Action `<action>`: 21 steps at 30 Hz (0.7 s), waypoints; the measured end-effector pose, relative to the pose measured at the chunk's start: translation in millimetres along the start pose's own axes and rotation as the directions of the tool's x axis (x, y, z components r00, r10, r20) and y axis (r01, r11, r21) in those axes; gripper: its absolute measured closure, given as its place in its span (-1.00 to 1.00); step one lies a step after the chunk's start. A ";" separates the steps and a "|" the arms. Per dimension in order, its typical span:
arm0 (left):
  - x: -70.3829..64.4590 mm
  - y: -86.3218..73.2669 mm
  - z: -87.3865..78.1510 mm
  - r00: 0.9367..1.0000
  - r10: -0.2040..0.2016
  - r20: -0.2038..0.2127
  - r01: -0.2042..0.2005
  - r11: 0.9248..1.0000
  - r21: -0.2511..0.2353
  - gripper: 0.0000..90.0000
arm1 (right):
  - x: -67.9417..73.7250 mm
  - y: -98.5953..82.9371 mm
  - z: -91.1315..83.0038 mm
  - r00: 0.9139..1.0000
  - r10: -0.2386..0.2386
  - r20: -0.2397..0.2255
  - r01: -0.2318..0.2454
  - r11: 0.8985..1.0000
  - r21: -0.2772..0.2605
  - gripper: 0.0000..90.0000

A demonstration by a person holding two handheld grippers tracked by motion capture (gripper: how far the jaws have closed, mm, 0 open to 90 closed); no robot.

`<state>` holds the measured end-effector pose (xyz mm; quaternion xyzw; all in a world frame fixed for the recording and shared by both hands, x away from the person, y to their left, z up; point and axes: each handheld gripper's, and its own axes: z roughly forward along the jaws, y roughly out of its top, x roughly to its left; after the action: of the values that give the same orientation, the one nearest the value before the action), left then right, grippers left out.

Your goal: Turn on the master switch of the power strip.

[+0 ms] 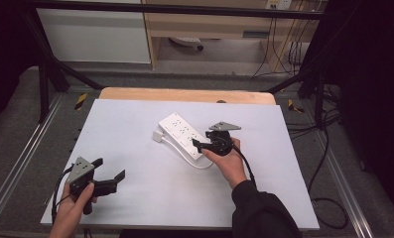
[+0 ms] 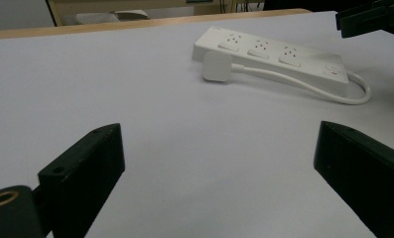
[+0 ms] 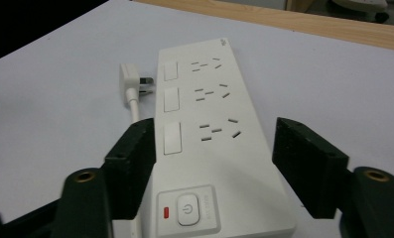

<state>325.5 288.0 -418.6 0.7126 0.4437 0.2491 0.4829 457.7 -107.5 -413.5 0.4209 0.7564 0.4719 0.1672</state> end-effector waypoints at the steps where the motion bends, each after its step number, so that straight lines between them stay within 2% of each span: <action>1: 0.1 0.0 0.0 1.000 0.001 0.000 -0.001 1.000 0.000 -0.88 | -0.4 0.7 -0.6 1.000 0.006 -0.002 -0.006 1.000 0.003 -0.37; 4: -0.3 0.0 -0.1 1.000 -0.002 0.002 0.002 1.000 -0.002 -0.87 | -2.1 2.4 -3.2 1.000 0.001 0.015 0.000 1.000 -0.010 -0.51; 11: -0.3 -0.2 -0.4 1.000 -0.002 0.002 0.002 1.000 0.001 -0.87 | -8.5 4.2 -9.7 1.000 0.022 0.023 -0.022 1.000 -0.011 -0.79; 21: -0.3 -0.5 -0.2 1.000 -0.003 0.002 0.003 1.000 0.007 -0.87 | -18.1 8.6 -23.4 0.995 0.040 0.093 -0.036 0.998 -0.051 -0.80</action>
<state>325.1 287.8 -418.9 0.7139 0.4450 0.2461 0.4815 457.3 -133.6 -397.1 0.4527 0.7278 0.4730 0.2038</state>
